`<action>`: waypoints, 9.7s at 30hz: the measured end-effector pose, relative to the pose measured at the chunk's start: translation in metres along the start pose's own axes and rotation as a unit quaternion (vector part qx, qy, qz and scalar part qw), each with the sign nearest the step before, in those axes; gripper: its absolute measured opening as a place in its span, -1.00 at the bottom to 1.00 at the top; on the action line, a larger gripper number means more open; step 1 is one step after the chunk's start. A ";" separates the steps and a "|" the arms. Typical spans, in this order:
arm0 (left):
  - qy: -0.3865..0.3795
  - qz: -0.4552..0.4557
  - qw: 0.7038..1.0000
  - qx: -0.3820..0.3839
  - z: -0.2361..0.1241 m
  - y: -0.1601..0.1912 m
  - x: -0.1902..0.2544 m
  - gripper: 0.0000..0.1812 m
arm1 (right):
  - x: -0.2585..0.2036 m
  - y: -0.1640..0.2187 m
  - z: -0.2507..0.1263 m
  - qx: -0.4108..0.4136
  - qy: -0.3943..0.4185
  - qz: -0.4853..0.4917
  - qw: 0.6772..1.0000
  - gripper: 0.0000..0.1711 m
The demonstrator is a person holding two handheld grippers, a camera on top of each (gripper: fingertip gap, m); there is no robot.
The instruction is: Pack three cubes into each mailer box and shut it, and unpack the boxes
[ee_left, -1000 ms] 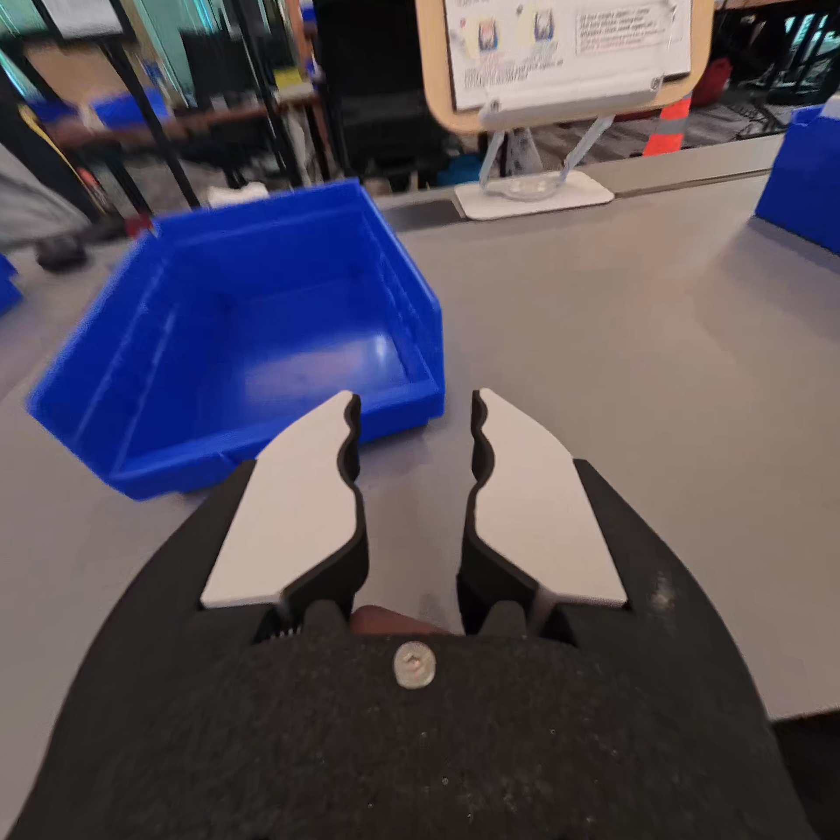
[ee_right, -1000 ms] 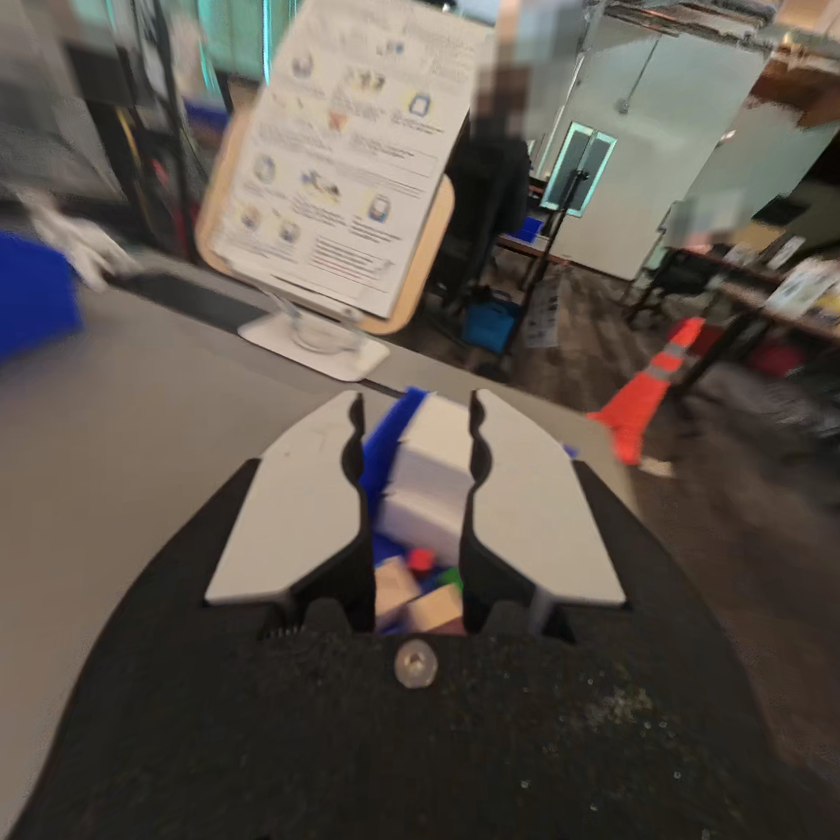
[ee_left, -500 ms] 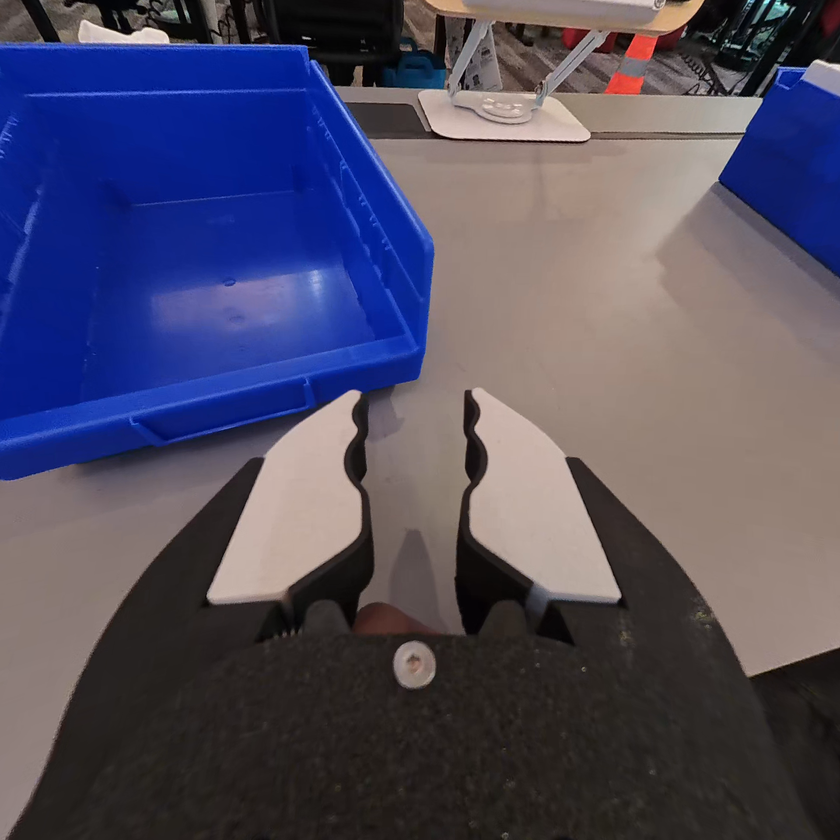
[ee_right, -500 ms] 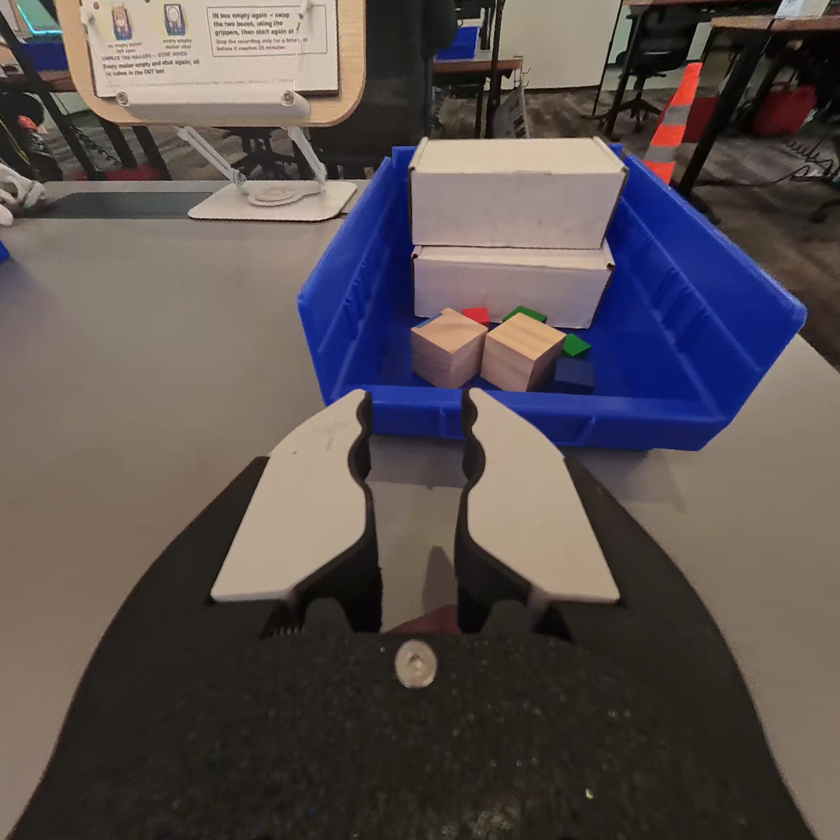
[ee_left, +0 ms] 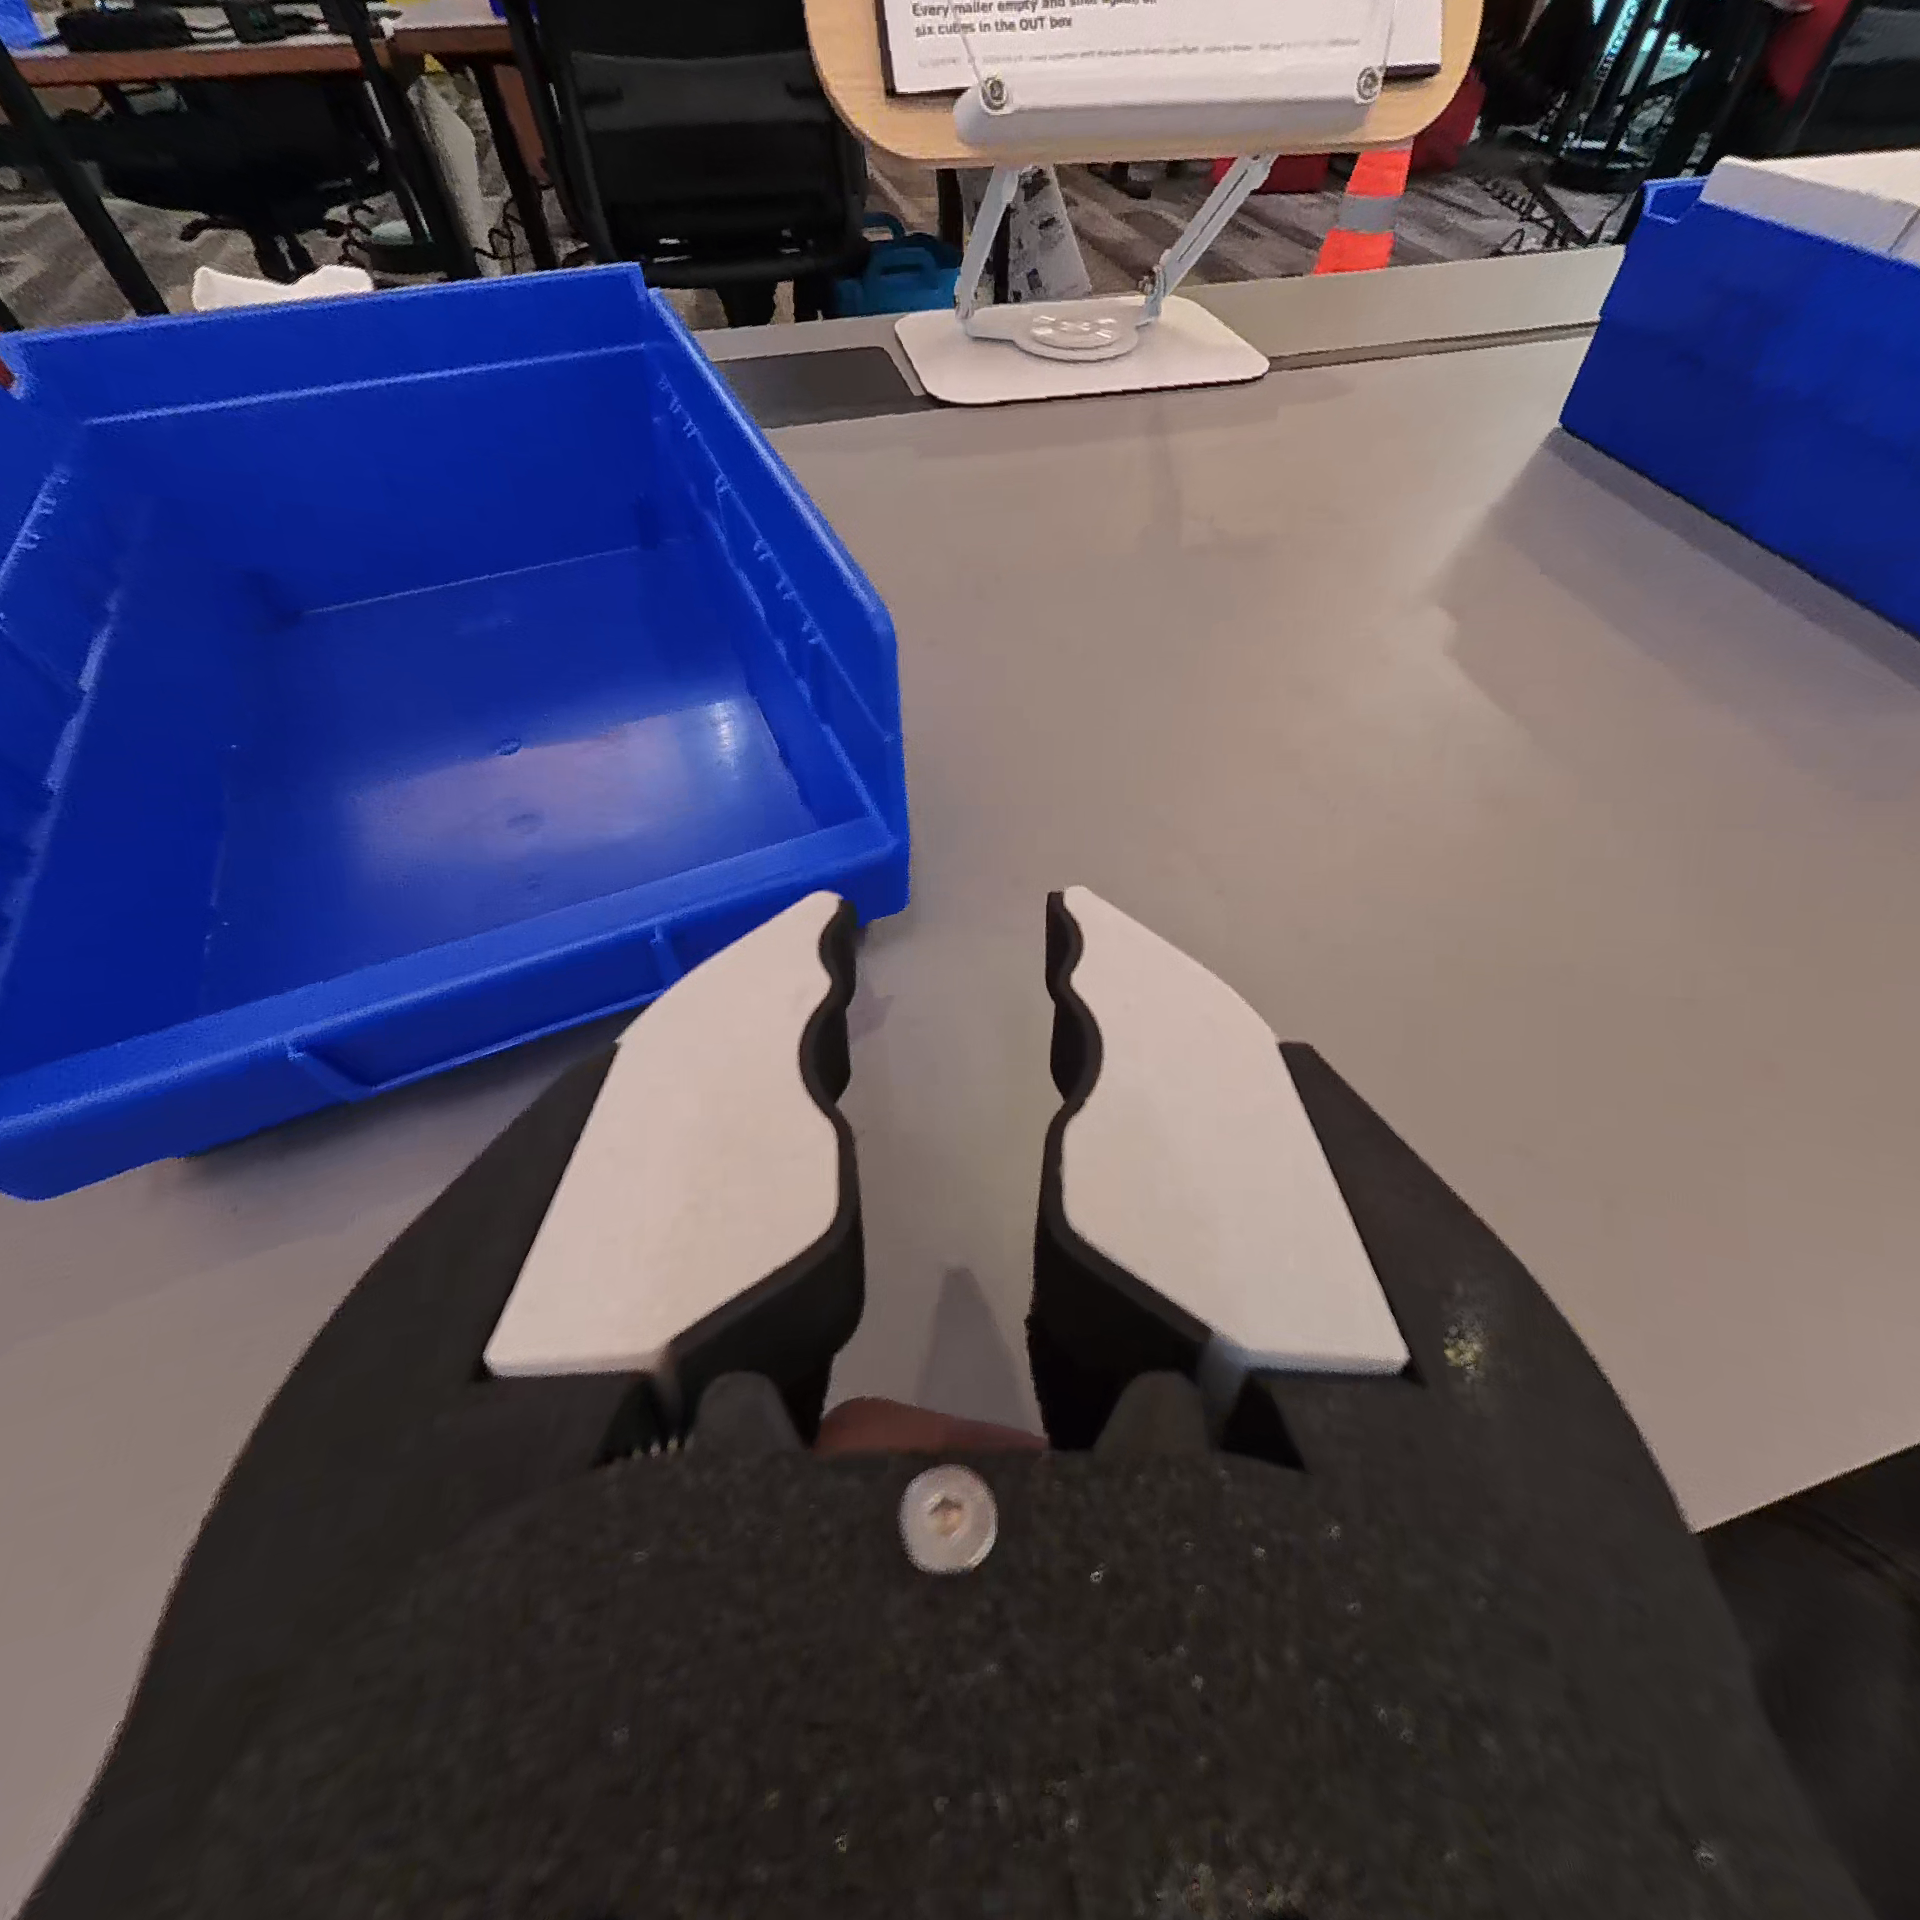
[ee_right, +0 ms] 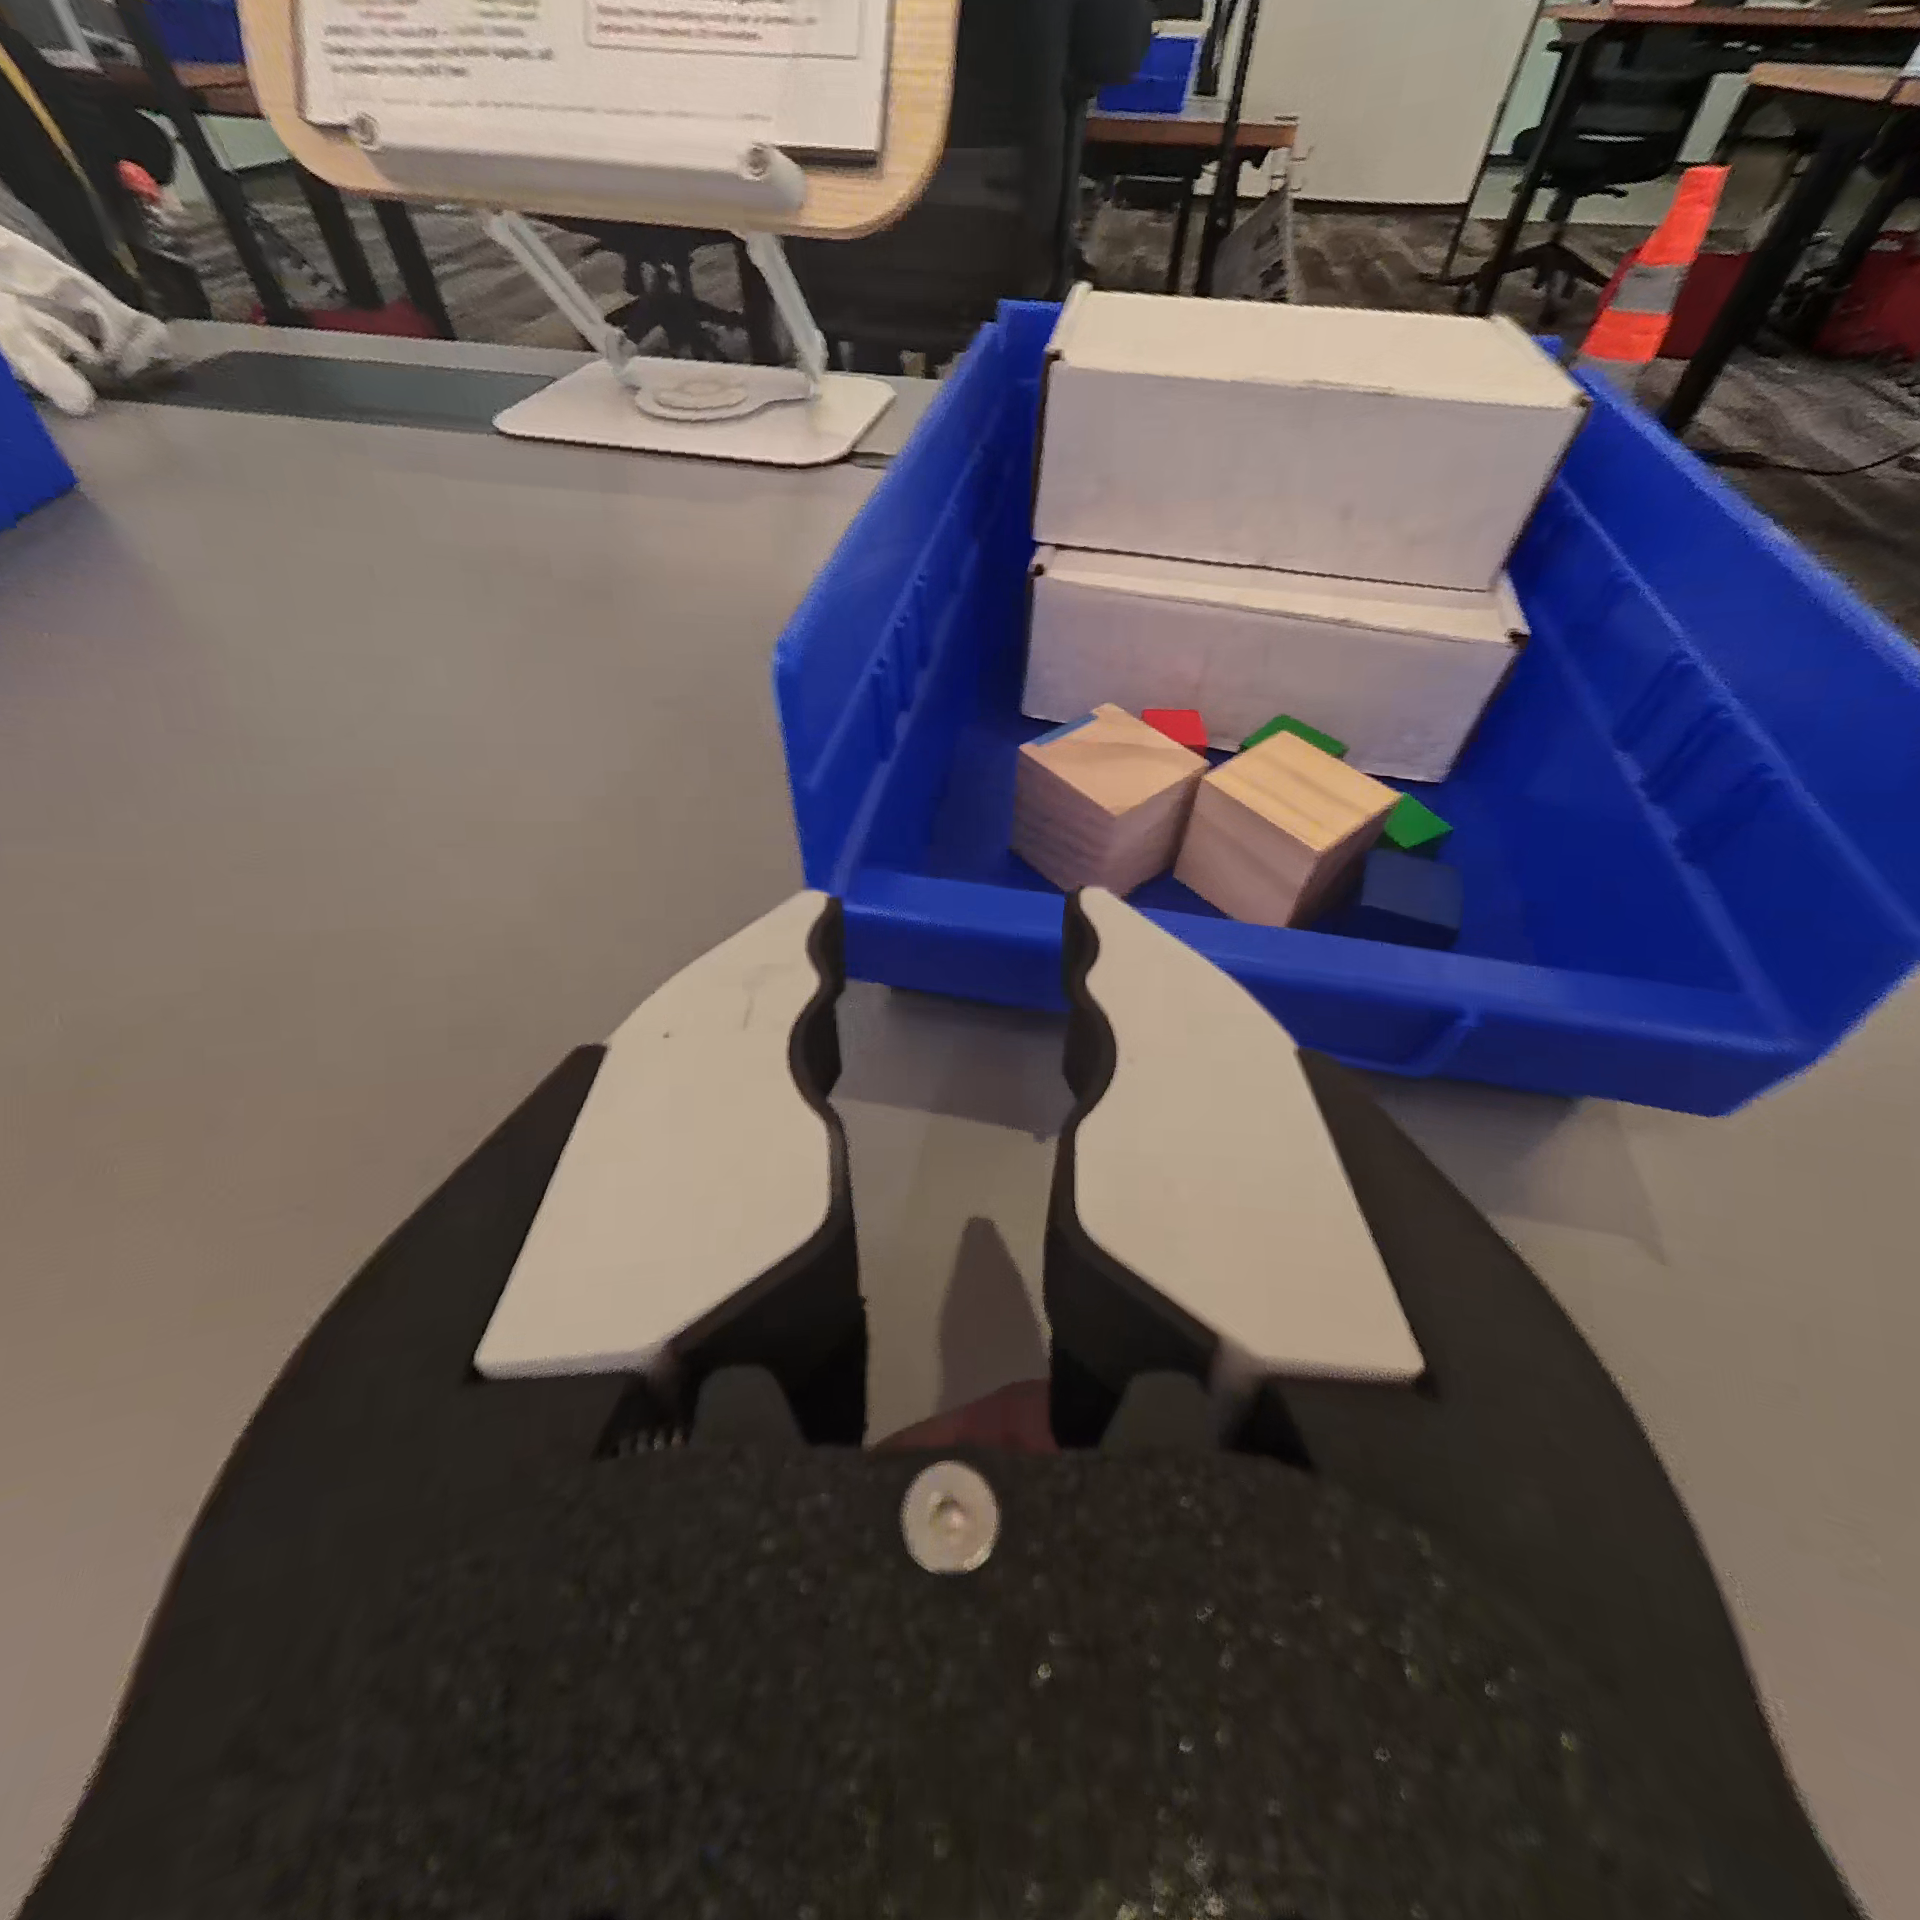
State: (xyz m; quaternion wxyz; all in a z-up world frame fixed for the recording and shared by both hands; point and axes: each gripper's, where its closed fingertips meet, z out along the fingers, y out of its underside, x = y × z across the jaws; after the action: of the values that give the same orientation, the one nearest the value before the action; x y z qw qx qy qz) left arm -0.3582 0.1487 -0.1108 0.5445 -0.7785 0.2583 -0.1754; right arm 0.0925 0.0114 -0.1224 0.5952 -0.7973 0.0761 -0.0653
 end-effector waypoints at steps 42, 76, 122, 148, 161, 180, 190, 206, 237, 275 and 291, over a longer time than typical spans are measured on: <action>0.162 0.101 0.978 -0.086 0.137 -0.028 0.234 -0.95 | -0.047 0.019 -0.021 -0.077 0.145 0.108 0.981 -0.68; 0.000 -0.096 0.993 0.071 -0.002 -0.105 -0.075 -0.26 | -0.172 -0.071 0.057 0.090 -0.160 0.086 0.979 -0.80; -0.243 -0.080 0.963 -0.082 -0.124 0.065 -0.128 -0.94 | -0.471 -0.036 0.053 -0.043 -0.216 -0.085 0.972 -0.96; 0.019 0.113 0.993 0.013 0.178 -0.127 0.331 -0.94 | 0.112 -0.095 0.023 -0.039 0.094 -0.014 0.995 -0.96; 0.038 0.092 0.994 -0.043 0.197 -0.044 0.387 -0.91 | 0.163 -0.007 0.044 -0.111 0.114 0.033 0.987 -0.90; -0.045 0.024 0.998 0.026 0.047 -0.085 0.087 -0.67 | 0.043 -0.112 0.035 -0.003 0.059 -0.068 0.996 -0.81; -0.033 -0.027 0.998 -0.056 0.075 -0.016 0.049 -0.51 | -0.205 -0.046 0.071 -0.057 -0.144 -0.012 0.988 -0.54; -0.120 -0.001 0.992 -0.048 0.043 -0.019 -0.114 -0.96 | -0.358 -0.065 0.113 -0.034 -0.036 -0.025 0.998 -0.95; -0.035 -0.039 0.996 -0.077 -0.004 0.020 0.013 -0.45 | -0.119 0.013 -0.018 -0.063 -0.159 0.099 0.980 -0.50; 0.566 -0.298 0.758 -0.128 -0.071 -0.007 0.196 -0.33 | -0.103 0.021 -0.021 -0.069 -0.165 0.081 0.981 -0.66; 0.226 0.160 0.960 -0.049 0.018 -0.091 -0.044 -0.20 | -0.113 0.021 -0.023 -0.074 -0.188 0.065 0.977 -0.66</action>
State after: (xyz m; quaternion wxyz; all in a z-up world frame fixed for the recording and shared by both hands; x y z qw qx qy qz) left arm -0.3643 0.2132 -0.0318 0.4543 -0.6928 0.5042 -0.2439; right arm -0.0235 0.0067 -0.1376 0.5408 -0.8308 0.0185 0.1306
